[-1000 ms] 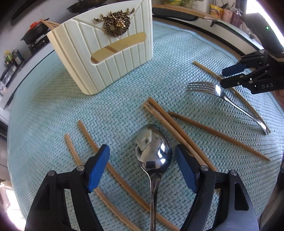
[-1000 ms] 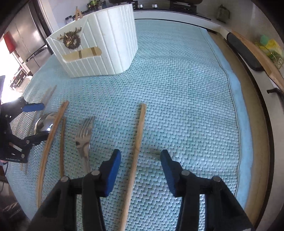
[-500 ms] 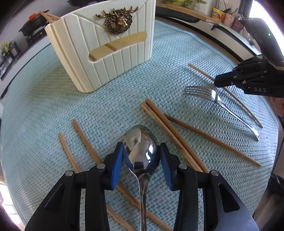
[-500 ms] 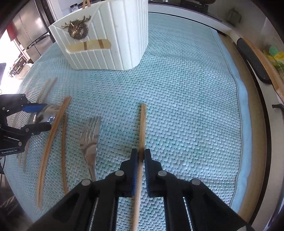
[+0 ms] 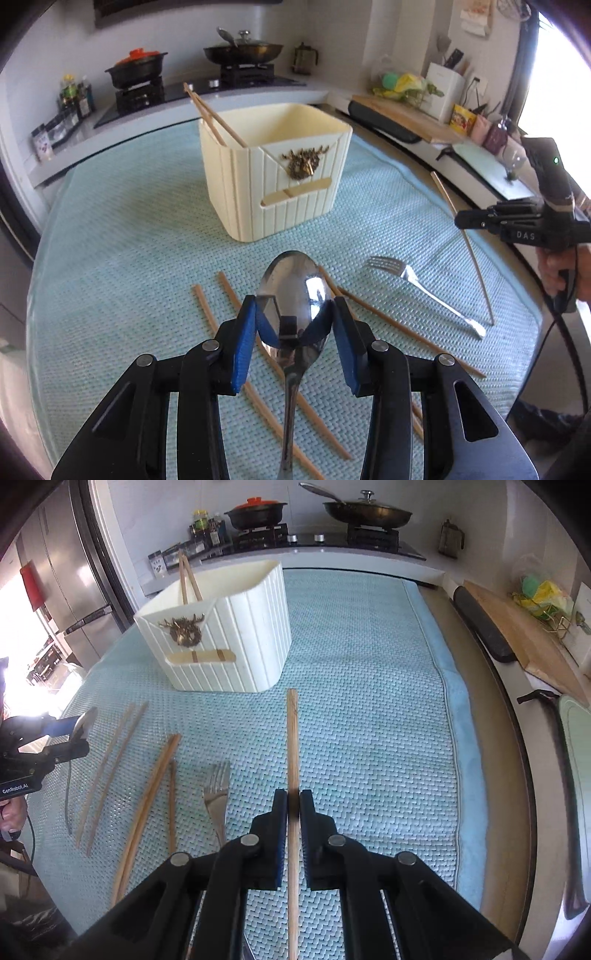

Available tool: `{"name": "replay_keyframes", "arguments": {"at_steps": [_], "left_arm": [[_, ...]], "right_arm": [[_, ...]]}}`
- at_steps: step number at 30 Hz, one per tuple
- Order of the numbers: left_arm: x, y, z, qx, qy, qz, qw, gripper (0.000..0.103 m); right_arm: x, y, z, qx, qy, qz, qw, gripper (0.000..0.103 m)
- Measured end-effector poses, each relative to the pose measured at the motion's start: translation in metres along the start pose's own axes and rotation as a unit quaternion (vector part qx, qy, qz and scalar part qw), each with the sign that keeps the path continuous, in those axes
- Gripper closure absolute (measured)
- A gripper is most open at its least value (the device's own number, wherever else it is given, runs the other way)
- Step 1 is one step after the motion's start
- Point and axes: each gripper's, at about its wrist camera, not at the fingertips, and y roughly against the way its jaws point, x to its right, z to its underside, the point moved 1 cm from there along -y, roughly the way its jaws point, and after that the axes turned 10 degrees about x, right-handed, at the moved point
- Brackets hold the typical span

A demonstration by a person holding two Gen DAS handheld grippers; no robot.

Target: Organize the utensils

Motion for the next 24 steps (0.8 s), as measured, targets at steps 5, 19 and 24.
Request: {"name": "replay_keyframes", "arguments": {"at_steps": [5, 19, 24], "left_arm": [[-0.004, 0.042, -0.004, 0.055, 0.026, -0.003, 0.9982, 0.063], [-0.011, 0.084, -0.014, 0.116, 0.076, 0.006, 0.9903, 0.1], [-0.024, 0.076, -0.01, 0.113, 0.102, 0.009, 0.9882, 0.103]], "right_arm": [[-0.008, 0.038, -0.001, 0.042, 0.002, -0.002, 0.999, 0.096], [-0.044, 0.102, -0.009, 0.14, 0.023, -0.009, 0.99, 0.096], [-0.05, 0.108, -0.016, 0.154, 0.026, -0.011, 0.988, 0.096]]}}
